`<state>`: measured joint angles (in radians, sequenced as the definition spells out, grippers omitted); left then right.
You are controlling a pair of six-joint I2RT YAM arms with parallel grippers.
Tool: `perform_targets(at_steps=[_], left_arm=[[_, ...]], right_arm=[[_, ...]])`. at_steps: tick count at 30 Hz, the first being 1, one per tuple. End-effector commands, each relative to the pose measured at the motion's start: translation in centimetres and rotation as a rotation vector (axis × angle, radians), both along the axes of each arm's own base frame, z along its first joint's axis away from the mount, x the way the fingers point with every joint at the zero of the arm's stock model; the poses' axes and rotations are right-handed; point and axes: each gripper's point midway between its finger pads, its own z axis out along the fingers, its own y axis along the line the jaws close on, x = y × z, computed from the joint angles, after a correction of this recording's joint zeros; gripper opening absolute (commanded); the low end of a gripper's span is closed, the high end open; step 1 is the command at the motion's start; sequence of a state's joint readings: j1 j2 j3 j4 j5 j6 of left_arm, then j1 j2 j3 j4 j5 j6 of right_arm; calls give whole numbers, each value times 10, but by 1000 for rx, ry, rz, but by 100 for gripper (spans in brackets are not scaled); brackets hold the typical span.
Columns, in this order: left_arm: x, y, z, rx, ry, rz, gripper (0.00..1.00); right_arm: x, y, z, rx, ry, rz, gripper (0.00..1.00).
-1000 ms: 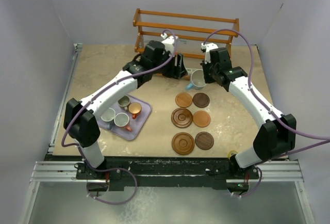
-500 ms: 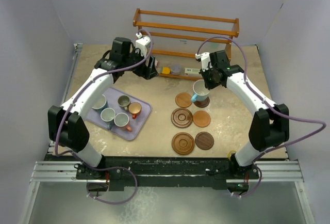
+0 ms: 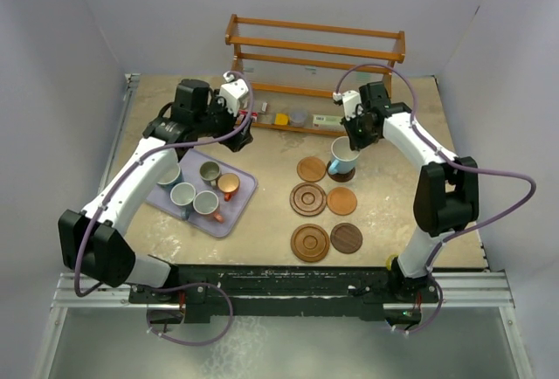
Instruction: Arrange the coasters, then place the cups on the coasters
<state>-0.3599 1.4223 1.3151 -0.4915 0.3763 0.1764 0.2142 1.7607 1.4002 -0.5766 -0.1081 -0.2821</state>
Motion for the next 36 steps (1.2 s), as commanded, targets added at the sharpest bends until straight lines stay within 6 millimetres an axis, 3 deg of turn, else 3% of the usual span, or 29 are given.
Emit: perform_targets(at_steps=[1, 11, 21, 36], left_arm=[[0, 16, 22, 34, -116, 24, 73], [-5, 24, 37, 29, -160, 46, 73], [-3, 21, 39, 19, -158, 38, 73], [-6, 34, 40, 76, -182, 65, 73]], right_arm=[[14, 14, 29, 64, -71, 54, 0], [10, 13, 17, 50, -19, 86, 0], [4, 9, 9, 24, -3, 107, 0], [-1, 6, -3, 9, 20, 102, 14]])
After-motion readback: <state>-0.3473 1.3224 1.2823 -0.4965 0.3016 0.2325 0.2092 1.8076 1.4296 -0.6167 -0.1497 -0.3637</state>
